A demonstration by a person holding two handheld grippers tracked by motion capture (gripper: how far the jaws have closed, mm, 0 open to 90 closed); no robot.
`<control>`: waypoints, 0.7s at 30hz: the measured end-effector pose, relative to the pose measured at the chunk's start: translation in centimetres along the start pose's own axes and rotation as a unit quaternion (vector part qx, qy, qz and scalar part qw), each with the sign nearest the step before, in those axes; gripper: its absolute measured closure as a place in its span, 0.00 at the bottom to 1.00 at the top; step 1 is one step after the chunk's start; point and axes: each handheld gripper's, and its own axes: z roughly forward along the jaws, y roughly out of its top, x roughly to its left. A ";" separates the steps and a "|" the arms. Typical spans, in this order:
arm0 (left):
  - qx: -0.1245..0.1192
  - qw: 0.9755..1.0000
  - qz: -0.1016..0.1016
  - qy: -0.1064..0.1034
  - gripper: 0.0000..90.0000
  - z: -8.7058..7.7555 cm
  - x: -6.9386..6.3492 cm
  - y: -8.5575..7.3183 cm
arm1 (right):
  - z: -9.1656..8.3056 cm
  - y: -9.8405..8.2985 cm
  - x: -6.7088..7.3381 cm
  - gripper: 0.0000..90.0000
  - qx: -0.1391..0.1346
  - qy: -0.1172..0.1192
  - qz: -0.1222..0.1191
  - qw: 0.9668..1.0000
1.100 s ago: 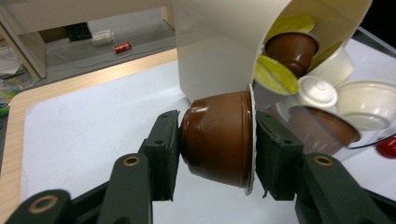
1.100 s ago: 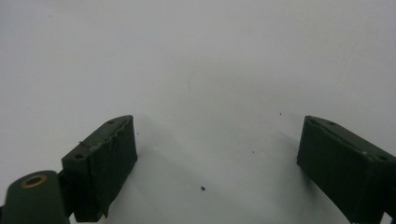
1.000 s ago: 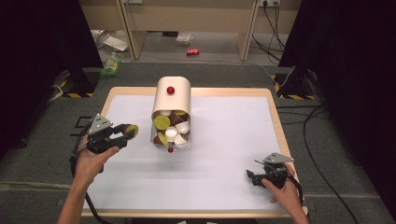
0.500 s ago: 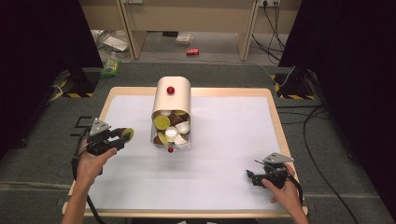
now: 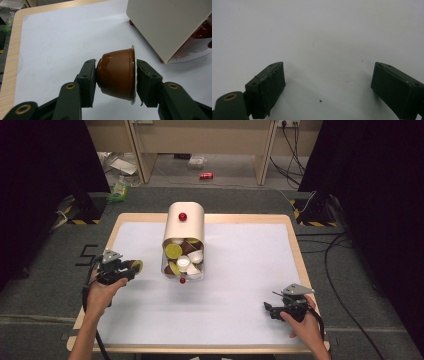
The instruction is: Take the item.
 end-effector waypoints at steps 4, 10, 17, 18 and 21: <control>0.012 1.000 0.001 0.006 0.59 0.8 0.2 -0.3 | 0.0 0.0 0.0 0.14 0.000 0.000 0.000 1.000; 0.035 0.999 0.000 0.013 0.59 2.0 0.5 -0.9 | 0.0 0.0 0.0 0.14 0.000 0.000 0.000 1.000; 0.053 0.998 -0.003 0.015 0.59 2.9 0.9 -1.4 | 0.0 0.0 0.0 0.14 0.000 0.000 0.000 1.000; 0.054 0.998 -0.006 0.015 0.59 3.1 0.9 -1.5 | 0.0 0.0 0.0 0.14 0.000 0.000 0.000 1.000; 0.060 0.998 -0.004 0.017 0.59 3.4 1.0 -1.6 | 0.0 0.0 0.0 0.14 0.000 0.000 0.000 1.000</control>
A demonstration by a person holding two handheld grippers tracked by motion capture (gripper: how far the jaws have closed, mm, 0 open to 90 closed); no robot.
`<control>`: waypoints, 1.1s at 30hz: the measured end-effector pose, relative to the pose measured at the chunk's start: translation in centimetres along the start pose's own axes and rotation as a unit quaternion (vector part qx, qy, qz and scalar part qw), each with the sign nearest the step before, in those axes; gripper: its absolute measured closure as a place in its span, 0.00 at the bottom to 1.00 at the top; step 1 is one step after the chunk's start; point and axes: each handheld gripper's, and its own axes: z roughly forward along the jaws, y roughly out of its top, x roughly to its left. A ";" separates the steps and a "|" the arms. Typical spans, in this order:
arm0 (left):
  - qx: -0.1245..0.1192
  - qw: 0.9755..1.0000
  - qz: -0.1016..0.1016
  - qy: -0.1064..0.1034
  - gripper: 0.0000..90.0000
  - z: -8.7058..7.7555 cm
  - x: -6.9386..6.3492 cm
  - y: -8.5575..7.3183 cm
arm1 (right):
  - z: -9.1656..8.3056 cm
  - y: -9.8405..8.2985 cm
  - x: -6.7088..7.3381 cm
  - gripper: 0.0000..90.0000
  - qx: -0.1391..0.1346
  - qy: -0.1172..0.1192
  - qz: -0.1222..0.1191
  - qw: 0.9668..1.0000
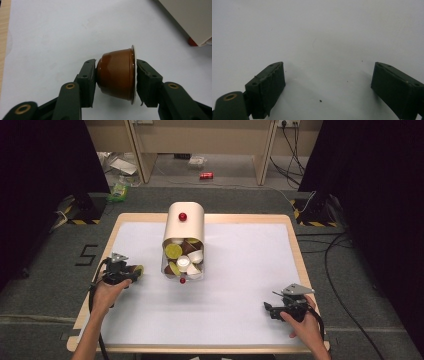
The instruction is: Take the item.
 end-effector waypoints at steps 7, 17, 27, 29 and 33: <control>0.008 1.000 0.001 -0.001 0.59 0.6 -0.1 0.0 | 0.0 0.0 0.0 0.14 0.000 0.000 0.001 1.000; 0.013 1.000 0.002 -0.008 0.57 0.8 -0.3 0.1 | 0.0 0.0 0.0 0.14 0.000 0.000 0.000 1.000; 0.004 1.000 -0.012 0.000 0.46 0.1 0.1 0.1 | 0.0 0.0 0.0 0.13 0.000 0.000 0.000 1.000; 0.003 1.000 -0.014 0.006 0.44 -0.1 0.2 0.0 | 0.0 0.0 0.0 0.14 0.000 0.000 0.000 1.000; 0.000 1.000 -0.018 0.012 0.42 -0.4 0.4 -0.1 | 0.0 0.0 0.0 0.14 0.000 0.000 0.001 1.000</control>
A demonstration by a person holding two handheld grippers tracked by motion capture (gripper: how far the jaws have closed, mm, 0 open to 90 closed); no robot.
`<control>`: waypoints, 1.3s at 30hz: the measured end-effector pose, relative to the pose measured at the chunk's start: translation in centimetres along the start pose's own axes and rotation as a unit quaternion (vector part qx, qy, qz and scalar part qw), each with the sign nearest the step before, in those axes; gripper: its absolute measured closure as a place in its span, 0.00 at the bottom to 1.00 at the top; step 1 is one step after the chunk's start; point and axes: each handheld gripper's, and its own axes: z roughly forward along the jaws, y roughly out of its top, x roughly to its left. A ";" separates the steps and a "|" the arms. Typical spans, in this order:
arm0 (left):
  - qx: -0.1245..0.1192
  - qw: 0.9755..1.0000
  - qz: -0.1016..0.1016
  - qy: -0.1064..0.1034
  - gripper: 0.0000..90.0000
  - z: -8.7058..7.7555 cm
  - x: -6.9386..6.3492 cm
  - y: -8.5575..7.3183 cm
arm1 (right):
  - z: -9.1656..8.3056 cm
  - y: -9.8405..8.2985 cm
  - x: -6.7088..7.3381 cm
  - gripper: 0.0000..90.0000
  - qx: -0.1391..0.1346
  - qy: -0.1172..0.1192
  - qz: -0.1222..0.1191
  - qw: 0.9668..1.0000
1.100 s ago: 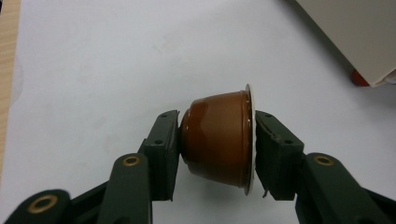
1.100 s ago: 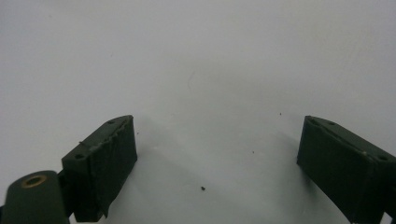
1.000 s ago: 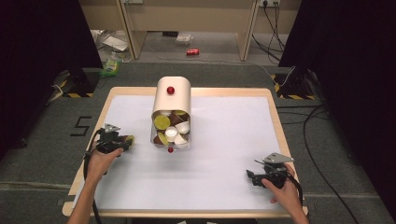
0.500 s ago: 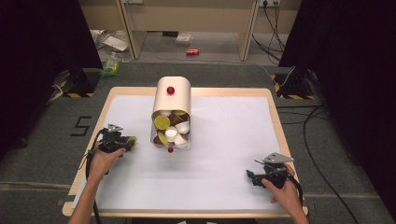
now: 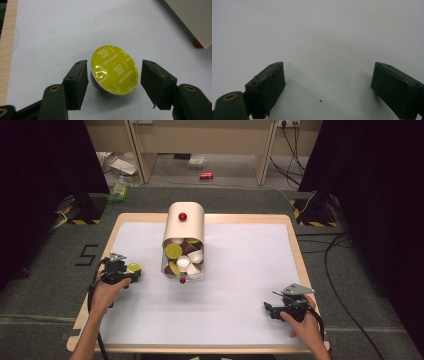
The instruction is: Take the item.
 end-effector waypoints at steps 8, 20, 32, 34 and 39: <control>-0.024 1.000 -0.006 0.003 0.37 -1.6 -0.3 0.1 | 0.0 0.0 0.0 0.13 0.000 0.000 -0.001 1.000; -0.044 0.999 -0.006 -0.014 0.31 -3.3 -1.5 0.2 | 0.0 0.0 0.0 0.14 0.000 0.000 -0.001 1.000; -0.055 0.998 -0.008 -0.019 0.21 -4.7 -2.3 -0.7 | 0.0 0.0 0.0 0.14 0.000 -0.001 -0.001 1.000; -0.055 0.998 -0.007 -0.020 0.21 -4.8 -2.4 -0.9 | 0.0 0.0 0.0 0.14 0.000 0.000 -0.001 1.000; -0.056 0.998 -0.006 -0.025 0.20 -5.1 -2.8 -1.6 | 0.0 0.0 0.0 0.14 0.000 0.000 -0.001 1.000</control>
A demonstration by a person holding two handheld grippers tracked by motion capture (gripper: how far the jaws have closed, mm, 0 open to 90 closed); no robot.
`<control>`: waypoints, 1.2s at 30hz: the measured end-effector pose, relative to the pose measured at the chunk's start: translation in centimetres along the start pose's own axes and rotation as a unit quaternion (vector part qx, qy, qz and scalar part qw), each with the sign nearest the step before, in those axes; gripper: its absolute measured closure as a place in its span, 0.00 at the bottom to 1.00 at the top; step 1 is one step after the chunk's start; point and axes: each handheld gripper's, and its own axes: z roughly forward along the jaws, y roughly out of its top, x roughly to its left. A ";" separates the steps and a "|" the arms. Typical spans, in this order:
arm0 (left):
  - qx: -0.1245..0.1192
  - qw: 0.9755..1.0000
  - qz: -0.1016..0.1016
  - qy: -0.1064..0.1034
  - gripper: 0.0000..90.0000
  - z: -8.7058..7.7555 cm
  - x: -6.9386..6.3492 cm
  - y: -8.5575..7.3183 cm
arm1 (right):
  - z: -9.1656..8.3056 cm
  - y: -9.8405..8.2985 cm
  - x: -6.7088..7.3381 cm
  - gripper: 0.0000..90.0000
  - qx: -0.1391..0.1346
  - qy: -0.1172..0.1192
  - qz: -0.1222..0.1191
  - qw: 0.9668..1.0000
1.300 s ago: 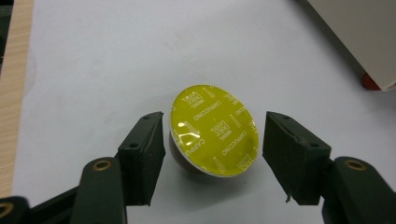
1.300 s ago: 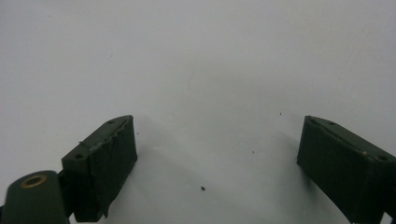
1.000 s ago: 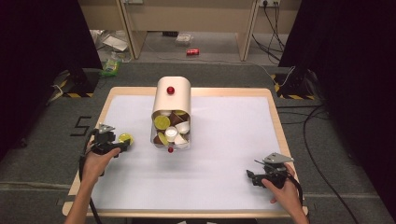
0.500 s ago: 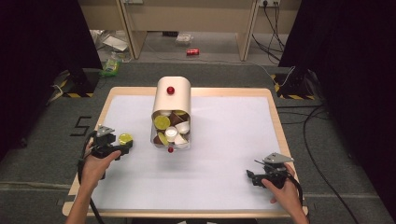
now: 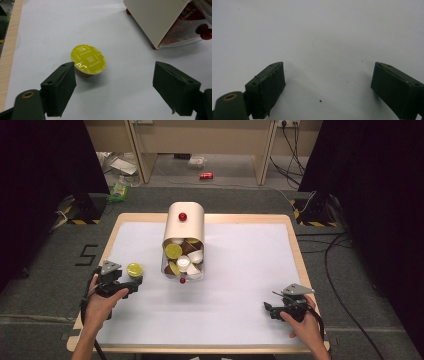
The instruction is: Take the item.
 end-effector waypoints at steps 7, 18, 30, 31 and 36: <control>-0.010 1.000 -0.002 -0.007 0.18 -0.6 -0.8 -1.0 | 0.0 0.0 0.0 0.14 0.000 0.000 -0.001 1.000; -0.011 1.000 0.002 -0.019 0.18 -1.1 -1.8 -2.5 | 0.0 0.0 0.0 0.14 0.000 0.000 -0.001 1.000; -0.008 1.000 0.008 -0.026 0.18 -0.8 -3.0 -3.9 | 0.0 0.0 0.0 0.14 0.000 0.000 -0.001 1.000; -0.009 1.000 0.010 -0.027 0.18 -0.9 -3.2 -4.0 | 0.0 0.0 0.0 0.14 0.000 -0.001 -0.001 1.000; -0.007 0.999 0.014 -0.029 0.18 -0.8 -3.5 -4.4 | 0.0 0.0 0.0 0.13 0.000 -0.001 -0.001 1.000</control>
